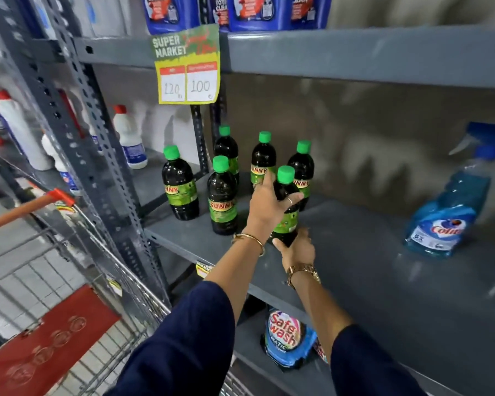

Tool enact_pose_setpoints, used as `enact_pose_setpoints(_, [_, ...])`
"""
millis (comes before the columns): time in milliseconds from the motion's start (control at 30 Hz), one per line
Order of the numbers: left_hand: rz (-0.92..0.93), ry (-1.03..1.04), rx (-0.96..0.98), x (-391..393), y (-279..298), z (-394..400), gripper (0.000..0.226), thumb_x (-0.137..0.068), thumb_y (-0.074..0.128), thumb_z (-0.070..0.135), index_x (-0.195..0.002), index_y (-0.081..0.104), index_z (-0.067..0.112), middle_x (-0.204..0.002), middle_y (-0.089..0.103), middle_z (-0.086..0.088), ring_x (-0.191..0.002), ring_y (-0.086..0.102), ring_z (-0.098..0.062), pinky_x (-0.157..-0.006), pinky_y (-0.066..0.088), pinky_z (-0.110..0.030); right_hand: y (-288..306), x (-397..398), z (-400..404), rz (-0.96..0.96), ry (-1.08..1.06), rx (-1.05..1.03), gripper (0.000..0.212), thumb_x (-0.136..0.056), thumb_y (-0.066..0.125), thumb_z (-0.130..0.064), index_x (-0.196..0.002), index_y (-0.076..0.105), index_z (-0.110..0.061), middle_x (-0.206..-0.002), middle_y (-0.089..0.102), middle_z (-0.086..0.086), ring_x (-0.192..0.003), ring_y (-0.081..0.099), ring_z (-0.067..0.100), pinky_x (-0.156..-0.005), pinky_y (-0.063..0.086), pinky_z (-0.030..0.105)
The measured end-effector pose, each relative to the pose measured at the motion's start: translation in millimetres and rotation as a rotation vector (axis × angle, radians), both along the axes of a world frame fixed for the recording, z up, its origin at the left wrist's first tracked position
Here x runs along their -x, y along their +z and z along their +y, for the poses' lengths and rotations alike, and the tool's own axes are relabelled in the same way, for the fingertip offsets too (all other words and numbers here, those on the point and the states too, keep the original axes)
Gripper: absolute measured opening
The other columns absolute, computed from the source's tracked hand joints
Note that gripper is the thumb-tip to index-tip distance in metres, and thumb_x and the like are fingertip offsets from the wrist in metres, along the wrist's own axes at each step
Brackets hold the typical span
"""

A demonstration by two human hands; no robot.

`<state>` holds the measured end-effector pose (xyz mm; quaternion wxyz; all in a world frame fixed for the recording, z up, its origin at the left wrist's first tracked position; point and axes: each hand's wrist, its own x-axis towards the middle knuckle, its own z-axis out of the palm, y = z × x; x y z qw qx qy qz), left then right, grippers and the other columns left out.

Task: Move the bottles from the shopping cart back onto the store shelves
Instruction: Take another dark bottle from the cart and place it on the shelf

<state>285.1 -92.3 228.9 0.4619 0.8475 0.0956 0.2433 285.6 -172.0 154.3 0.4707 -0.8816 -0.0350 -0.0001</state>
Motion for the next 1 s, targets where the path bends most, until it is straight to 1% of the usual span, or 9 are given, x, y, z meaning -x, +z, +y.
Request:
enact_pose_setpoints(167, [0.096, -0.036, -0.063, 6, -21, 1, 0.091, -0.074, 0.075, 0.029, -0.145, 0.019, 0.017, -0.133, 0.053, -0.015, -0.126, 0.044, -0.032, -0.102, 0.040, -0.041, -3, 14, -6, 0.069, -0.001, 0.004, 0.064, -0.077, 0.071, -0.004, -0.129, 0.033, -0.001, -0.122, 0.058, 0.022, -0.113, 0.055, 0.036, -0.091, 0.047, 0.040])
enact_pose_setpoints(267, [0.090, -0.038, 0.034, 16, -31, 7, 0.102, -0.072, 0.074, 0.037, -0.148, 0.008, 0.021, -0.137, 0.052, -0.010, -0.128, 0.048, -0.026, -0.105, 0.043, -0.040, -5, 30, -8, 0.063, -0.020, 0.076, 0.053, -0.080, 0.067, -0.002, -0.122, 0.036, 0.002, -0.123, 0.055, 0.025, -0.113, 0.053, 0.037, -0.092, 0.046, 0.041])
enact_pose_setpoints(333, [0.040, -0.009, 0.031, 30, -37, 11, 0.093, -0.074, 0.071, 0.040, -0.146, 0.018, 0.016, -0.137, 0.052, -0.008, -0.127, 0.049, -0.023, -0.104, 0.044, -0.040, -7, 42, -7, 0.030, 0.008, 0.173, 0.049, -0.083, 0.066, -0.006, -0.121, 0.036, 0.002, -0.124, 0.053, 0.025, -0.114, 0.053, 0.038, -0.089, 0.045, 0.039])
enact_pose_setpoints(467, [-0.035, 0.184, -0.109, 76, -53, 27, 0.047, -0.089, 0.057, 0.033, -0.127, 0.047, 0.007, -0.122, 0.060, -0.014, -0.114, 0.055, -0.029, -0.092, 0.044, -0.035, -6, 63, 2, -0.058, 0.125, 0.412, 0.048, -0.087, 0.059, -0.017, -0.125, 0.035, 0.000, -0.128, 0.048, 0.021, -0.115, 0.051, 0.036, -0.091, 0.043, 0.038])
enact_pose_setpoints(567, [-0.053, 0.318, -0.188, 107, -72, 53, 0.031, -0.092, 0.052, 0.027, -0.113, 0.054, 0.004, -0.113, 0.063, -0.016, -0.106, 0.057, -0.034, -0.087, 0.044, -0.040, -5, 84, 19, -0.184, 0.266, 0.553, 0.044, -0.089, 0.055, -0.025, -0.124, 0.042, -0.004, -0.129, 0.047, 0.015, -0.117, 0.048, 0.033, -0.092, 0.044, 0.038])
enact_pose_setpoints(667, [-0.011, 0.452, -0.153, 141, -94, 85, 0.024, -0.091, 0.053, 0.018, -0.109, 0.056, 0.002, -0.110, 0.063, -0.017, -0.103, 0.057, -0.035, -0.084, 0.042, -0.040, -19, 115, 49, -0.561, 0.382, 0.533, 0.022, -0.078, 0.061, -0.028, -0.092, 0.062, -0.013, -0.096, 0.066, 0.005, -0.095, 0.058, 0.024, -0.066, 0.055, 0.028])
enact_pose_setpoints(767, [0.018, 0.594, -0.080, 174, -119, 112, 0.017, -0.087, 0.053, 0.007, -0.103, 0.057, 0.002, -0.105, 0.062, -0.020, -0.098, 0.056, -0.035, -0.081, 0.039, -0.037, -44, 144, 81, -0.745, 0.656, 0.524, 0.009, -0.076, 0.052, -0.023, -0.071, 0.056, -0.017, -0.071, 0.065, 0.003, -0.074, 0.063, 0.024, -0.057, 0.057, 0.031])
enact_pose_setpoints(900, [0.091, 0.816, 0.054, 217, -158, 140, 0.013, -0.089, 0.044, 0.005, -0.095, 0.054, 0.000, -0.097, 0.061, -0.024, -0.087, 0.056, -0.036, -0.070, 0.036, -0.040, -78, 177, 106, -0.714, 0.918, 0.570, 0.012, -0.068, 0.059, -0.013, -0.058, 0.053, -0.018, -0.058, 0.059, 0.000, -0.057, 0.059, 0.020, -0.042, 0.047, 0.024])
enact_pose_setpoints(1000, [0.201, 0.880, 0.147, 248, -199, 155, 0.015, -0.090, 0.045, 0.006, -0.100, 0.051, -0.004, -0.094, 0.058, -0.024, -0.085, 0.054, -0.033, -0.067, 0.030, -0.033, -118, 191, 113, -0.611, 1.108, 0.578, 0.014, -0.060, 0.068, -0.009, -0.069, 0.060, -0.016, -0.067, 0.065, 0.002, -0.063, 0.064, 0.020, -0.049, 0.055, 0.023])
